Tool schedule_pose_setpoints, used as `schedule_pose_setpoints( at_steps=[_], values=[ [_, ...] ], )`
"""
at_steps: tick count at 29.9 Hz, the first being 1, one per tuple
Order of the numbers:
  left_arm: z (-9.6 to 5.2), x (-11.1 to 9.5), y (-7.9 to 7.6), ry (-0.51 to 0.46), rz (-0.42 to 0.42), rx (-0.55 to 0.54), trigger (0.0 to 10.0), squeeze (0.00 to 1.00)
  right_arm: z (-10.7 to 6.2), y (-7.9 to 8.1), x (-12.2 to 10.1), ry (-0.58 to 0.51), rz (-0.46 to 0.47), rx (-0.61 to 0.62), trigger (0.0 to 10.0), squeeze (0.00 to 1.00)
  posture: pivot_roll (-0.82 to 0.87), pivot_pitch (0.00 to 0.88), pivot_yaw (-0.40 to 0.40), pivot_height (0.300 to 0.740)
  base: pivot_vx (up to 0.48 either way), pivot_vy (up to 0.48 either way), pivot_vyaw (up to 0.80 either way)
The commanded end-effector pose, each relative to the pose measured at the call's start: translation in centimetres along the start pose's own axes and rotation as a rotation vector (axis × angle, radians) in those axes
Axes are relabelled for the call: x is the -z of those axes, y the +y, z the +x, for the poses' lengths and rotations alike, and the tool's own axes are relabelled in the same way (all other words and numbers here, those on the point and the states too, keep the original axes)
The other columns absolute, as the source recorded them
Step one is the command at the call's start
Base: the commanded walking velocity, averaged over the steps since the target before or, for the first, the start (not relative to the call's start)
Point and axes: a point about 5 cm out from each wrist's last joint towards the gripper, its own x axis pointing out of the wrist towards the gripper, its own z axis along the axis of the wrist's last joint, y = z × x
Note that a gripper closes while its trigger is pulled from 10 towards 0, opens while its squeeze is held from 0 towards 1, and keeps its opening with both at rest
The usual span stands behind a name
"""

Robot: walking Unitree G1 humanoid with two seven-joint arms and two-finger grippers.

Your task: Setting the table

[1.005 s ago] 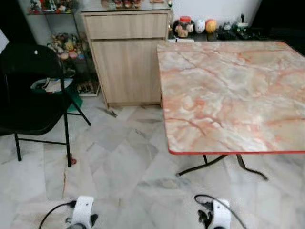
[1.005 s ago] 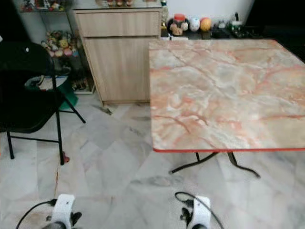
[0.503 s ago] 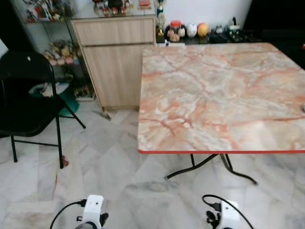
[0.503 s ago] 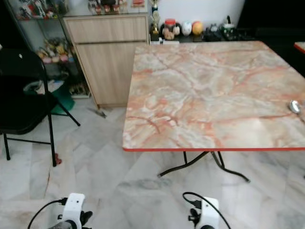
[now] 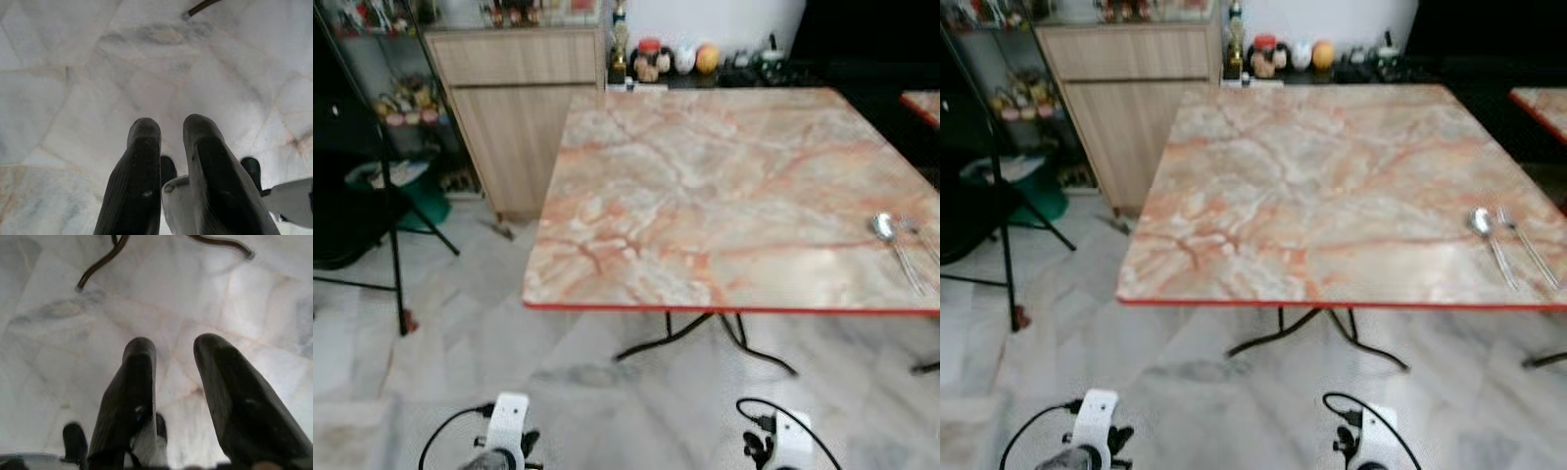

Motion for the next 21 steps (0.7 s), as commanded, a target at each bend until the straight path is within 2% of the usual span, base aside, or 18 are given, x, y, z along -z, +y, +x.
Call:
schedule_pose_setpoints(
  at_steps=[1, 17, 21],
  values=[
    [-0.08, 0.40, -0.06, 0.013, 0.002, 0.002, 10.0, 0.00, -0.03, -0.01, 0.06, 0.000, 0.000, -0.003, 10.0, 0.00, 0.04, 0.000, -0.003, 0.740, 0.000, -0.326, 0.00],
    [-0.02, 0.21, -0.22, 0.005, 0.006, 0.008, 10.0, 0.00, 0.00, 0.29, 0.05, -0.005, 0.015, -0.024, 10.0, 0.00, 0.04, 0.000, -0.004, 0.740, 0.000, -0.326, 0.00],
    [-0.01, 0.13, -0.13, 0.004, -0.002, 0.003, 10.0, 0.00, 0.06, 0.28, -0.24, -0.017, 0.019, -0.030, 10.0, 0.00, 0.04, 0.000, -0.005, 0.740, 0.000, 0.000, 0.00]
  ],
)
